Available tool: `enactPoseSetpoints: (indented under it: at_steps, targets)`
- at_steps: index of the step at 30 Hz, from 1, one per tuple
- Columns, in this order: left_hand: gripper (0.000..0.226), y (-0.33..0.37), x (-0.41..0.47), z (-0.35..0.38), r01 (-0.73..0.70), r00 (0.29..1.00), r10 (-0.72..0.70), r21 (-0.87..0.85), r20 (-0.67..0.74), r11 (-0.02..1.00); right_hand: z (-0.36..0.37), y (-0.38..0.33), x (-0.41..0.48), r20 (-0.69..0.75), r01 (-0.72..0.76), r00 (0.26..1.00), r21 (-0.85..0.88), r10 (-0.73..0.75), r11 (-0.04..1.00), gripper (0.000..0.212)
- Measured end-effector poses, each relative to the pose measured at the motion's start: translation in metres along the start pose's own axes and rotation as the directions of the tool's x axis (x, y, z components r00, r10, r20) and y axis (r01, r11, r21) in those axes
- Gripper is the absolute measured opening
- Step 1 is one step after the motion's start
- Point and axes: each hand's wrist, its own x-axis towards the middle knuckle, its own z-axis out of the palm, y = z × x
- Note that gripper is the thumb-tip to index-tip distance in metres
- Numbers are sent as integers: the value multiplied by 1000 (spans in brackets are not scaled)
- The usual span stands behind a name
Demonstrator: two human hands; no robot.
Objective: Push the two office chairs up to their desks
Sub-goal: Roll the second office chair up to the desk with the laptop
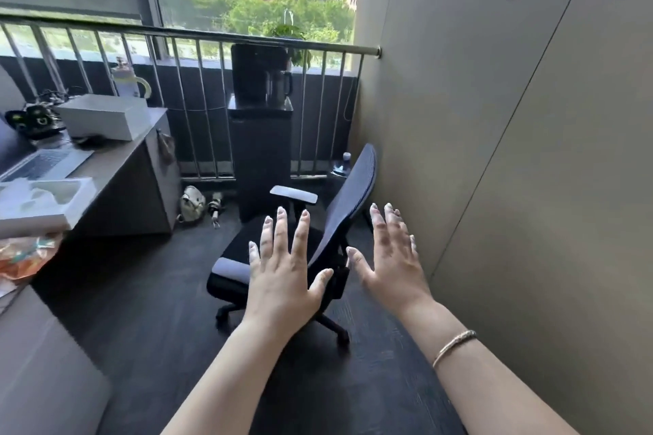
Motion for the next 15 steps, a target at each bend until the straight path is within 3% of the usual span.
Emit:
enactPoseSetpoints:
  at_steps: [10,15]
  targets:
    - [92,28,241,115,-149,975,150,-19,161,989,27,86,228,-39,-129,991,-55,127,990,74]
    - [91,50,310,175,-118,936,143,-96,321,988,42,134,307,-9,-202,979,-80,202,976,72]
